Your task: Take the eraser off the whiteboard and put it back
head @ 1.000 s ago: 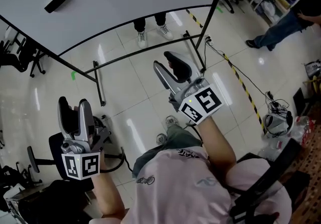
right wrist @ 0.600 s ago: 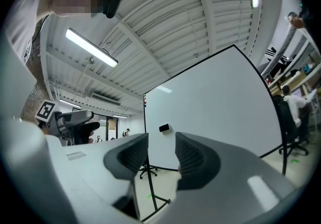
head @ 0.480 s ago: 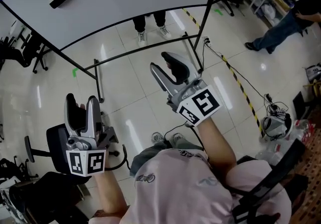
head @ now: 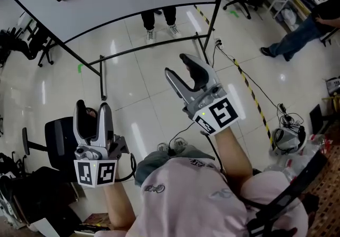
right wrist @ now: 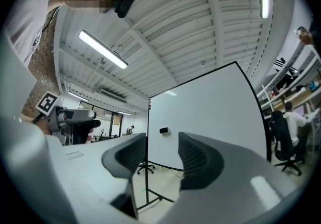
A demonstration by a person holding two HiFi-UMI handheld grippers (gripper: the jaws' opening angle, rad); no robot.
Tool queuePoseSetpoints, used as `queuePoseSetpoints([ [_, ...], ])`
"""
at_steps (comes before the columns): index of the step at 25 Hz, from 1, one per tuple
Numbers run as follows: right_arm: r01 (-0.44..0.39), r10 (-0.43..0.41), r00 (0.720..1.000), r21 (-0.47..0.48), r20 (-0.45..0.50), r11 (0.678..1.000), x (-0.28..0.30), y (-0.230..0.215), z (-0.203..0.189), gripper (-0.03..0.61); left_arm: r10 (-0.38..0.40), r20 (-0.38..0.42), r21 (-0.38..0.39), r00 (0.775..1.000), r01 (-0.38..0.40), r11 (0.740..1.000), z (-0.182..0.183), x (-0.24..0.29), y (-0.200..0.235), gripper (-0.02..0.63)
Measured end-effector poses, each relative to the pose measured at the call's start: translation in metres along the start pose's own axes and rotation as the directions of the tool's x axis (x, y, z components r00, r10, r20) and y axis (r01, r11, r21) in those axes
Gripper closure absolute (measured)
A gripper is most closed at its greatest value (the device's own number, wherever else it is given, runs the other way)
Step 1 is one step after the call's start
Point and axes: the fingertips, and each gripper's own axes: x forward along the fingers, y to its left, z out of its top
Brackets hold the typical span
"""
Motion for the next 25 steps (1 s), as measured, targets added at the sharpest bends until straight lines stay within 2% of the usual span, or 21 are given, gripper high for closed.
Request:
queuePoseSetpoints([
  [5, 0.02, -0.019, 0.999, -0.014, 0.034, 1.0, -0.013, -0.004, 0.021, 0.376, 0.018, -0.001, 0.022, 1.0, -0.018, 1.0, 0.01, -0.006, -0.003, 0.278],
  [15, 0.041, -0.041, 0.999, -0.018, 0.018, 0.999, -0.04, 0.002, 0.02, 0.359, 0.006, -0.03, 0.048, 1.0, -0.005, 0.999, 0.007, -0.023, -0.02, 0.278],
  [20, 0.059, -0.06, 0.996, 0.021, 0.061, 0.998, -0.045, 0.003, 0.026, 0.359, 0.039, -0.02, 0.024, 0.999, -0.039, 0.999, 0.009, -0.033, -0.01, 0.278],
  [25, 0.054, -0.055, 0.997, 0.007, 0.057, 0.998, -0.039, 0.006, 0.027, 0.353, 0.047, -0.009, 0.024, 0.999, -0.047, 0.999, 0.014, -0.036, 0.001, 0.278],
])
